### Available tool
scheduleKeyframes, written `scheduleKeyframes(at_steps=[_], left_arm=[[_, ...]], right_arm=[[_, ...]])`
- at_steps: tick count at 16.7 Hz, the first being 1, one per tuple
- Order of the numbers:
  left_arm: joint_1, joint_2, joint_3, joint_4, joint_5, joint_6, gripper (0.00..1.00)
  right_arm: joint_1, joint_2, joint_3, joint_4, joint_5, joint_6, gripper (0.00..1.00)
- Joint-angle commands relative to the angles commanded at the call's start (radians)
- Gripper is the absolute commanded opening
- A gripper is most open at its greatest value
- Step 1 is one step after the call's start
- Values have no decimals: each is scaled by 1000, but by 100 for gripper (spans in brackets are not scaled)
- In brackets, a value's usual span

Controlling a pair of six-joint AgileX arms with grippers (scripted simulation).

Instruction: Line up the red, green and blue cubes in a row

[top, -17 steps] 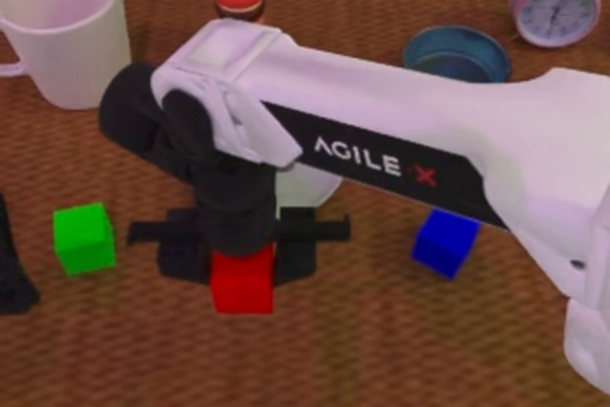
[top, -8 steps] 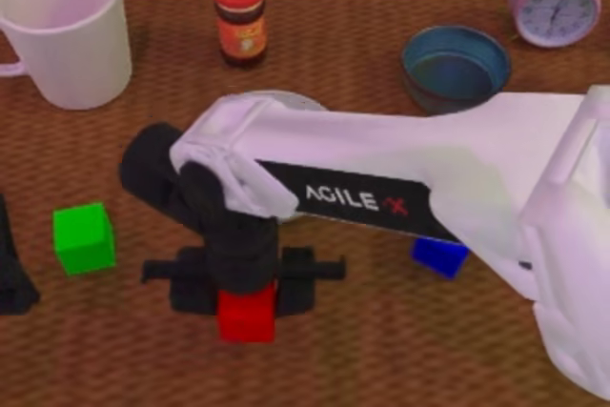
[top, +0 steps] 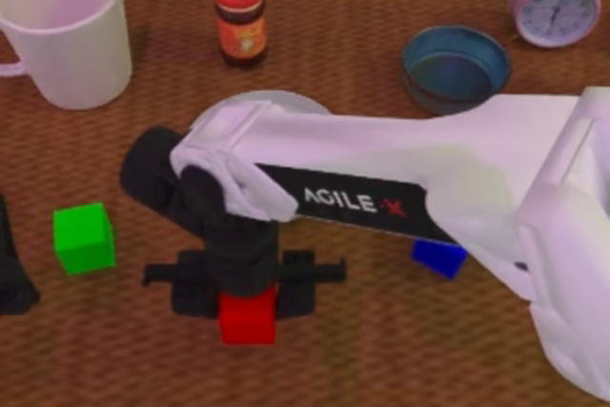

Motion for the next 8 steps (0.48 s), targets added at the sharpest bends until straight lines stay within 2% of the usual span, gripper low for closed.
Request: scheduleKeyframes(at_steps=[8], left_arm=[[0,0,0,0,0,0,100]], right_arm=[[0,0,0,0,0,0,90]])
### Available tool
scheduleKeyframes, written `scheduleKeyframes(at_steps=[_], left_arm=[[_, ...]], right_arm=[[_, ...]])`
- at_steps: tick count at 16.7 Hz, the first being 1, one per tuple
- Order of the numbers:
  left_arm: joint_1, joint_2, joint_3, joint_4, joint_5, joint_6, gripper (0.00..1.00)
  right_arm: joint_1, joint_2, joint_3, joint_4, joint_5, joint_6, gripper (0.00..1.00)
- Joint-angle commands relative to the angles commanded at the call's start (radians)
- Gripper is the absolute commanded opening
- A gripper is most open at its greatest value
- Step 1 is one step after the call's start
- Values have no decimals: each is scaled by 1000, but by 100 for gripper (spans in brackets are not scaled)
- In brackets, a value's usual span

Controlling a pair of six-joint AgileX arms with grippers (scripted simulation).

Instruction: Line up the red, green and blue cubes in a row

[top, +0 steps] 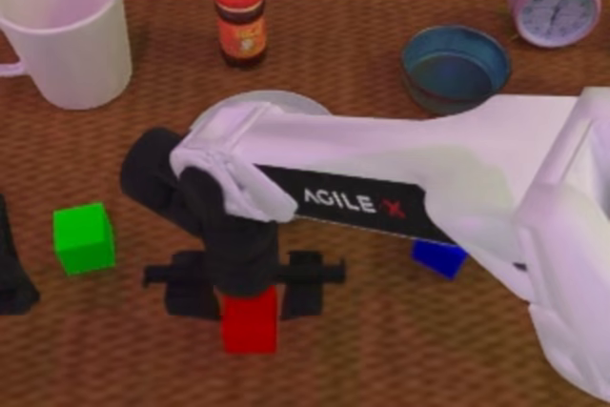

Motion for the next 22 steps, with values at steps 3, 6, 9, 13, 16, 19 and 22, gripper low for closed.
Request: scheduleKeyframes(at_steps=[3,6,9,13,16,19,22], left_arm=[[0,0,0,0,0,0,100],[0,0,0,0,0,0,100],[0,0,0,0,0,0,100],[0,0,0,0,0,0,100],[0,0,0,0,0,0,100],[0,0,0,0,0,0,100],[0,0,0,0,0,0,100]], right_arm=[[0,0,0,0,0,0,100],[0,0,0,0,0,0,100],[0,0,0,0,0,0,100],[4,-7,39,-42,0,-1,100],[7,-28,122,-155,0,2,100],[10,-47,188,-237,-1,2,100],[10,-50,193,-243,-1,1,100]])
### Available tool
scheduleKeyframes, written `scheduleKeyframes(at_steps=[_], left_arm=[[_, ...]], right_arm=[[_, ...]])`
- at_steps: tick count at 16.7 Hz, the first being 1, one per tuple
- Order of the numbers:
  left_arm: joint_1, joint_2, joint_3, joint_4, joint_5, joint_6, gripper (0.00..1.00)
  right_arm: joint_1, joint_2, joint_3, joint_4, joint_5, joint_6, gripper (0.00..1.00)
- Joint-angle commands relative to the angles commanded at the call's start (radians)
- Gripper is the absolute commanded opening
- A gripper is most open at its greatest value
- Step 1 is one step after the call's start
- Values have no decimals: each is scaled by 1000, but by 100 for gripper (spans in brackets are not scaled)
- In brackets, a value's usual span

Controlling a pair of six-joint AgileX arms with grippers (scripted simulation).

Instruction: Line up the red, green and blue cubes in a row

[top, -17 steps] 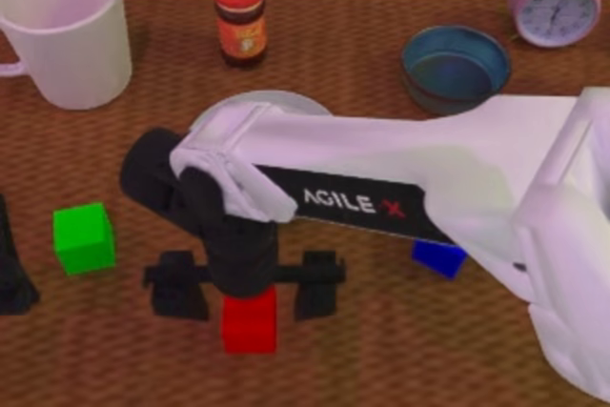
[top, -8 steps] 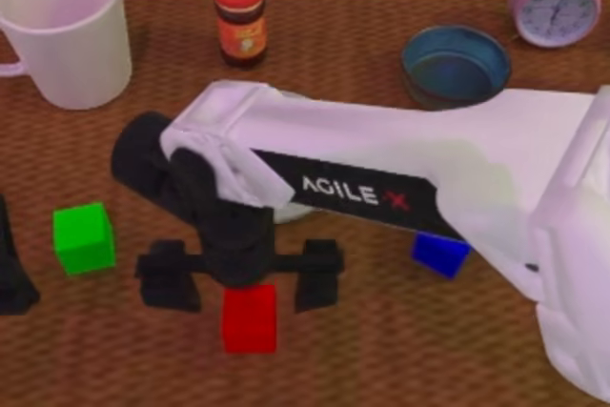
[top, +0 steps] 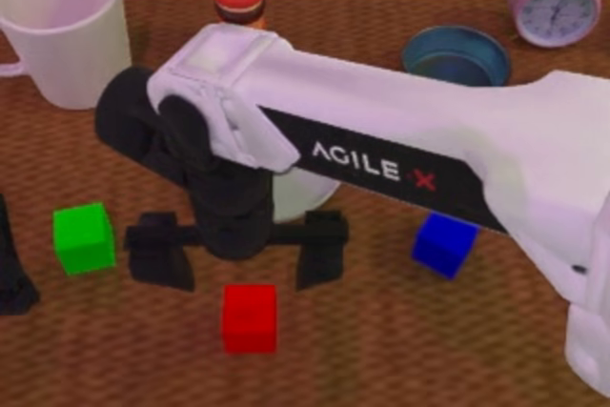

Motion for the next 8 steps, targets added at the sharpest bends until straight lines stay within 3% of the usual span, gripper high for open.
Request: scheduleKeyframes(at_steps=[4,8], left_arm=[[-3,21,20,-15,2,18,100],[-16,157,140,-102,5,124,100]], right_arm=[[-17,-26,-27,19,10,-19,100],[-93,-209,-179,115,60,-116,100]])
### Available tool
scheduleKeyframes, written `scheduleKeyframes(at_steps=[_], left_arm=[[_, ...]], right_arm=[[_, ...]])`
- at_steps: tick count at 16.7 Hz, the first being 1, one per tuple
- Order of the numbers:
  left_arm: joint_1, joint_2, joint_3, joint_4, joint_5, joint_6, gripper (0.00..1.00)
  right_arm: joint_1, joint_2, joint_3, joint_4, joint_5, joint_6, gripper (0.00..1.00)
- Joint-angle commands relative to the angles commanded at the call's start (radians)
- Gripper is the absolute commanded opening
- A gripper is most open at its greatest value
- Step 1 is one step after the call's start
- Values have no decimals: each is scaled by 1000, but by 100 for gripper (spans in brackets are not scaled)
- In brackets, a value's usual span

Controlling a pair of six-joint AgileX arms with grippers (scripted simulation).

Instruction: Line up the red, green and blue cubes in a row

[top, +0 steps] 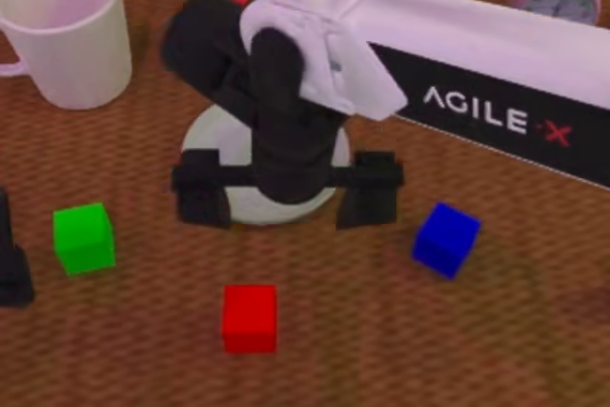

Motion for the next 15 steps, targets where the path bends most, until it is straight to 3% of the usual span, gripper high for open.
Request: scheduleKeyframes(at_steps=[5,8,12,15], left_arm=[[-20,346,250,-190,-1,227,100],[-34,614,417,-325,-2,384,100],[-54,981,646,-516,-4,603,100],[-69,1216,807,-648,-5,755,100]], right_arm=[[-175,-445,-350,206,66,-190,100],[-307,-780,-632,358,87,-324,100],[-492,-1234,-1045,577,83,-509,100],[-619,-1532,-1335,739,59,-633,100]])
